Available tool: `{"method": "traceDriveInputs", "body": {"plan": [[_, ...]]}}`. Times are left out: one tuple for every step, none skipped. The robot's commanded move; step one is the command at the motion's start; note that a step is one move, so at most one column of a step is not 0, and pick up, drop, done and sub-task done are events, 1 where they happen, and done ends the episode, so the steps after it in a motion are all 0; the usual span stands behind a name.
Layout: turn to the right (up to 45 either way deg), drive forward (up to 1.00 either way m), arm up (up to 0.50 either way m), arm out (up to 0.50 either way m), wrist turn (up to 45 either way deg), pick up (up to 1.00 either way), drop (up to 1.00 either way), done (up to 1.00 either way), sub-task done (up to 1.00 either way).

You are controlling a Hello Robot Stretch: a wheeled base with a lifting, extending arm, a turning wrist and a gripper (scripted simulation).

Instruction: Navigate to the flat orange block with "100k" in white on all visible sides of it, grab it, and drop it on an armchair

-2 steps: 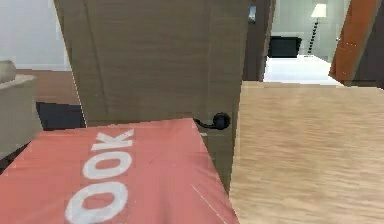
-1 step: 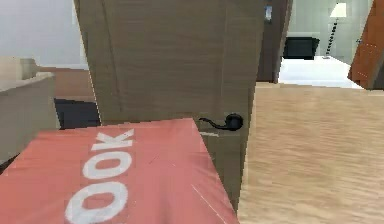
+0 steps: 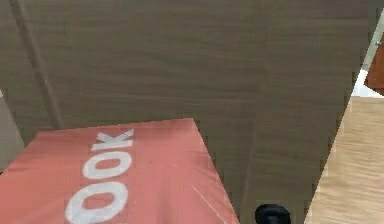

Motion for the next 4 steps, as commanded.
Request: {"method": "traceDriveInputs", "body": {"plan": [[-45.0,0.0,0.0,0.0,0.0,0.0,0.0,0.0,0.0],[-27.0,0.0,0.0,0.0,0.0,0.0,0.0,0.0,0.0],[0.0,0.6,0.0,0.0,0.0,0.0,0.0,0.0,0.0],[0.0,1.0,0.0,0.0,0.0,0.0,0.0,0.0,0.0]]}}
